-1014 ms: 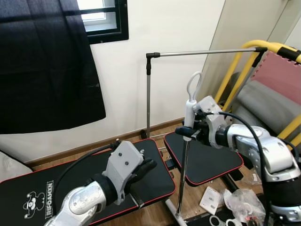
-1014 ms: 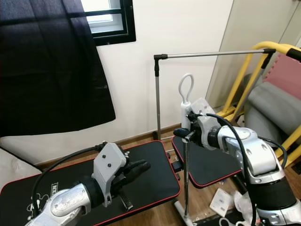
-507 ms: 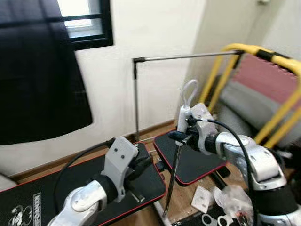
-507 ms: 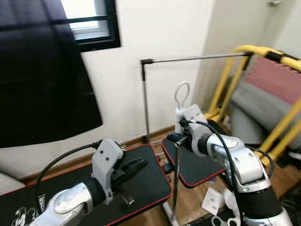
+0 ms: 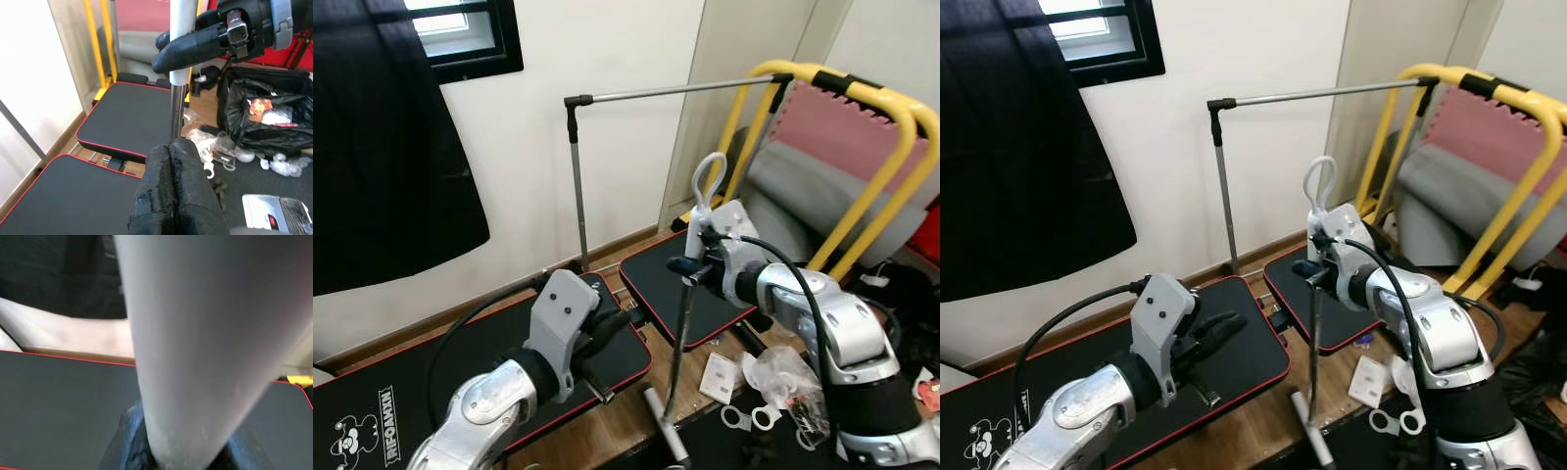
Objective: Sweep floor
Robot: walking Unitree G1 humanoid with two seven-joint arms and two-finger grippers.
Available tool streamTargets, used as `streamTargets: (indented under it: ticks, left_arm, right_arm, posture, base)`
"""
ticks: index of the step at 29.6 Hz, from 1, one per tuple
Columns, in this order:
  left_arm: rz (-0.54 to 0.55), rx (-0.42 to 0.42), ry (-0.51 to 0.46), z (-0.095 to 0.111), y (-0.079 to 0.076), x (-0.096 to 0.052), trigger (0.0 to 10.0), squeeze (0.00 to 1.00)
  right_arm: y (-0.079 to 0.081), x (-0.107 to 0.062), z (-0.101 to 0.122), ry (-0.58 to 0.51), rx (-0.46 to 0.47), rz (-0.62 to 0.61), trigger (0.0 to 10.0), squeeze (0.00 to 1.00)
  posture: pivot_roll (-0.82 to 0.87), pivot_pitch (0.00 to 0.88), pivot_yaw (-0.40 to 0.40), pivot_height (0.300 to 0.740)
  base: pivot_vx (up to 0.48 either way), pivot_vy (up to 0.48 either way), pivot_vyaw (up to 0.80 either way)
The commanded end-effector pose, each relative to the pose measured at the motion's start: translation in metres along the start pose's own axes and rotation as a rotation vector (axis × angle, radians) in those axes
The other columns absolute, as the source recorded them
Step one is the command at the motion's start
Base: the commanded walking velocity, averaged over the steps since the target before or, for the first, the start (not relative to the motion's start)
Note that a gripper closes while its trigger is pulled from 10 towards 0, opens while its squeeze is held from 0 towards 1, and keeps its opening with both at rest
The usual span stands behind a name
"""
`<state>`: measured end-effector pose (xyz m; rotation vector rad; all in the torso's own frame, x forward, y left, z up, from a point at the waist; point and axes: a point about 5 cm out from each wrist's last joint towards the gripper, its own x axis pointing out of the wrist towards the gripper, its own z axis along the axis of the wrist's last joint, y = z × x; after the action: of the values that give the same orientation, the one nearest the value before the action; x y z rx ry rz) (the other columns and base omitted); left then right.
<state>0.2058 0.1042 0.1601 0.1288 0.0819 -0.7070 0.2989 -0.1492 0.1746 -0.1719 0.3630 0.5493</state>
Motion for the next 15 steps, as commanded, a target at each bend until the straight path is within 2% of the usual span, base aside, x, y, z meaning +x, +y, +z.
streamTargets:
  ticks: [1,8,10,13,15]
  left_arm:
    - [0.067,-0.017,0.016,-0.003,0.001,0.000,10.0,0.00]
    - [0.064,-0.017,0.018,-0.004,-0.001,0.002,10.0,0.00]
    - [0.065,-0.016,0.016,-0.004,-0.001,0.002,10.0,0.00]
    - [0.075,-0.008,0.015,-0.004,0.001,0.002,10.0,0.00]
    - [0.102,0.011,0.016,-0.005,0.005,0.002,10.0,0.00]
  right_arm:
    - [-0.007,-0.002,0.008,-0.045,-0.005,-0.041,10.0,0.00]
    - [-0.011,0.000,0.012,-0.089,0.002,-0.090,10.0,0.00]
    - [-0.012,0.000,0.014,-0.099,0.003,-0.105,10.0,0.00]
    - [-0.014,0.000,0.016,-0.119,0.012,-0.128,10.0,0.00]
    - [-0.015,0.000,0.019,-0.152,0.010,-0.142,10.0,0.00]
  posture:
    - [-0.07,0.008,-0.088,0.740]
    - [-0.07,0.000,-0.085,0.740]
    - [-0.07,0.000,-0.084,0.740]
    - [-0.07,0.000,-0.082,0.740]
    - [-0.07,0.001,-0.081,0.740]
  base:
    - [-0.304,0.000,-0.80]
    - [-0.294,0.000,-0.80]
    - [-0.247,0.000,0.00]
    - [0.000,0.000,0.00]
    - [0.000,0.000,-0.80]
